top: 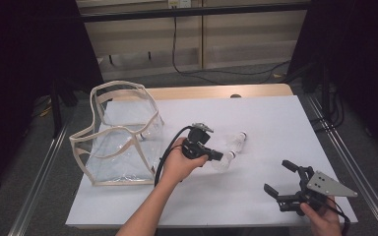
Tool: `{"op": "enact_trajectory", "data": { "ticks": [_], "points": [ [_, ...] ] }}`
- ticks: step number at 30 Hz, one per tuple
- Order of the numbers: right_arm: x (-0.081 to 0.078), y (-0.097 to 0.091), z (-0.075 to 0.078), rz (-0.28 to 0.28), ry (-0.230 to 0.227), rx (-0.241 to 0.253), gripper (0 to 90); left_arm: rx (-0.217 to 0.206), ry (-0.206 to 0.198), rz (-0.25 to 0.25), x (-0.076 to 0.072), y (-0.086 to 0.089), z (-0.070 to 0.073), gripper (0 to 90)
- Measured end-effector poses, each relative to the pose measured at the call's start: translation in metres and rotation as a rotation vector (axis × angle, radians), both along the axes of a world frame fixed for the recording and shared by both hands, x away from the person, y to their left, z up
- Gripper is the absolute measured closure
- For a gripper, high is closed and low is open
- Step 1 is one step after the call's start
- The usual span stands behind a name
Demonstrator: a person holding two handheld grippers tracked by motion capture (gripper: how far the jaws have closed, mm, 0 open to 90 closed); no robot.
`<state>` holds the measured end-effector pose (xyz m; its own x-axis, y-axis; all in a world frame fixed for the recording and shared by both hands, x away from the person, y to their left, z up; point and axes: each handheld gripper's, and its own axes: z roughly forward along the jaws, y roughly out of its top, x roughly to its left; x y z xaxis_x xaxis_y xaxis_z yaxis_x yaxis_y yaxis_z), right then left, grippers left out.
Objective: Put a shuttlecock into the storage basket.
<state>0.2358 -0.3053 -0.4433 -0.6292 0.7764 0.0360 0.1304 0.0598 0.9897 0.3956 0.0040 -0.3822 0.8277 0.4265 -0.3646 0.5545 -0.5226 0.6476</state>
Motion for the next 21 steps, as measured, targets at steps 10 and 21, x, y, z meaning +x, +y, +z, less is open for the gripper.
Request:
{"op": "enact_trajectory", "data": {
  "ticks": [10, 21],
  "points": [
    [0.0, 0.0, 0.0, 0.0, 0.001, 0.001, 0.7, 0.005, 0.002, 0.011, 0.001, 0.007, 0.008, 89.5],
    [0.0, 0.0, 0.0, 0.001, 0.001, 0.003, 0.7, 0.006, 0.007, 0.009, 0.003, 0.014, 0.016, 89.5]
  ]
}}
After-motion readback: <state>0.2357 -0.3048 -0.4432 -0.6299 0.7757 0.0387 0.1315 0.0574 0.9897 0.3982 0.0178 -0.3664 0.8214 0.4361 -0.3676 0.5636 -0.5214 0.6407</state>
